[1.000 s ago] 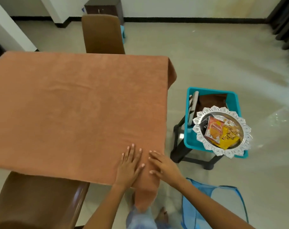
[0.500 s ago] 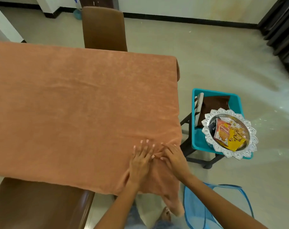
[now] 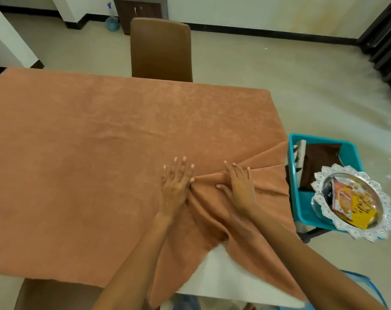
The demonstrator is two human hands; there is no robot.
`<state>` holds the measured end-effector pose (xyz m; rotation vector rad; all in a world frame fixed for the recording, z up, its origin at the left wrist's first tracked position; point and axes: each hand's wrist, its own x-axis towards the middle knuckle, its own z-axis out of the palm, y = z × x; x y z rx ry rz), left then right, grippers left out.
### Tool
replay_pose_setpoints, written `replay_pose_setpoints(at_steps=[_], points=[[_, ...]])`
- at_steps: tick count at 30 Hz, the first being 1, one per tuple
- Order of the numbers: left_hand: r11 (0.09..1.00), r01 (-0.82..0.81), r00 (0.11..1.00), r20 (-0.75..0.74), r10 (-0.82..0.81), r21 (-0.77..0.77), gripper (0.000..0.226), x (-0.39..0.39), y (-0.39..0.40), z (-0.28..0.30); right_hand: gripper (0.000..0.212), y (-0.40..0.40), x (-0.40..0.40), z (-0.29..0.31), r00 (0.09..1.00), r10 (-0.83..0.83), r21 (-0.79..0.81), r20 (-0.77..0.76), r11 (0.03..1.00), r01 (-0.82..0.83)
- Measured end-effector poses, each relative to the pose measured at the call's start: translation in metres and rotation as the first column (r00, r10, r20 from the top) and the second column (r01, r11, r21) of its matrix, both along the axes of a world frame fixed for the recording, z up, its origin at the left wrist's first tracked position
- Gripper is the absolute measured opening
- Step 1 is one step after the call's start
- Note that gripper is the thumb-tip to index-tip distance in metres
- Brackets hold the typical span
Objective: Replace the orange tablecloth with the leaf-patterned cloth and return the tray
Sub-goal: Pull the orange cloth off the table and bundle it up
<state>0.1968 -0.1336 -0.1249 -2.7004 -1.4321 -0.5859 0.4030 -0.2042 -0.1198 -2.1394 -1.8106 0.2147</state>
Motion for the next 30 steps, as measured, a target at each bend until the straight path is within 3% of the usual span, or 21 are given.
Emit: replay_pose_setpoints(at_steps=[2, 4, 8, 12, 15, 19, 24, 30], points=[[1.0, -0.019, 1.0, -0.006, 0.019, 0.014, 0.042, -0.018, 0.025, 0.002, 0.03, 0.031, -0.016, 0.006, 0.999, 0.036, -0.03, 0.03, 0.999, -0.035], [0.996, -0.088, 0.996, -0.002, 0.088, 0.001, 0.043, -0.042, 0.054, 0.007, 0.018, 0.068, -0.037, 0.014, 0.998, 0.064, 0.008, 0.022, 0.998, -0.064], [0.953, -0.291, 0.951, 0.087, 0.298, -0.082, 0.048, -0.088, 0.11, 0.021, 0.012, 0.141, -0.093, 0.039, 0.994, 0.102, 0.198, -0.04, 0.976, -0.092], [0.872, -0.448, 0.847, 0.217, 0.485, -0.198, 0.048, -0.101, 0.134, 0.024, 0.016, 0.174, -0.132, 0.036, 0.988, 0.142, 0.237, -0.06, 0.963, -0.125], [0.905, -0.351, 0.877, 0.256, 0.407, -0.239, 0.051, -0.074, 0.119, 0.014, 0.02, 0.166, -0.132, 0.005, 0.984, 0.165, 0.136, -0.061, 0.978, -0.156], [0.926, -0.182, 0.962, 0.135, 0.237, -0.33, 0.053, -0.041, 0.101, -0.02, 0.031, 0.139, -0.107, -0.025, 0.978, 0.196, 0.092, -0.073, 0.978, -0.189], [0.895, -0.218, 0.972, -0.005, 0.235, -0.389, 0.053, -0.028, 0.105, -0.052, 0.037, 0.128, -0.059, -0.03, 0.998, 0.054, 0.134, -0.007, 0.99, -0.053], [0.895, -0.23, 0.971, -0.036, 0.235, -0.382, 0.054, -0.026, 0.106, -0.059, 0.049, 0.163, 0.008, -0.033, 0.993, -0.116, 0.083, 0.018, 0.99, 0.115]])
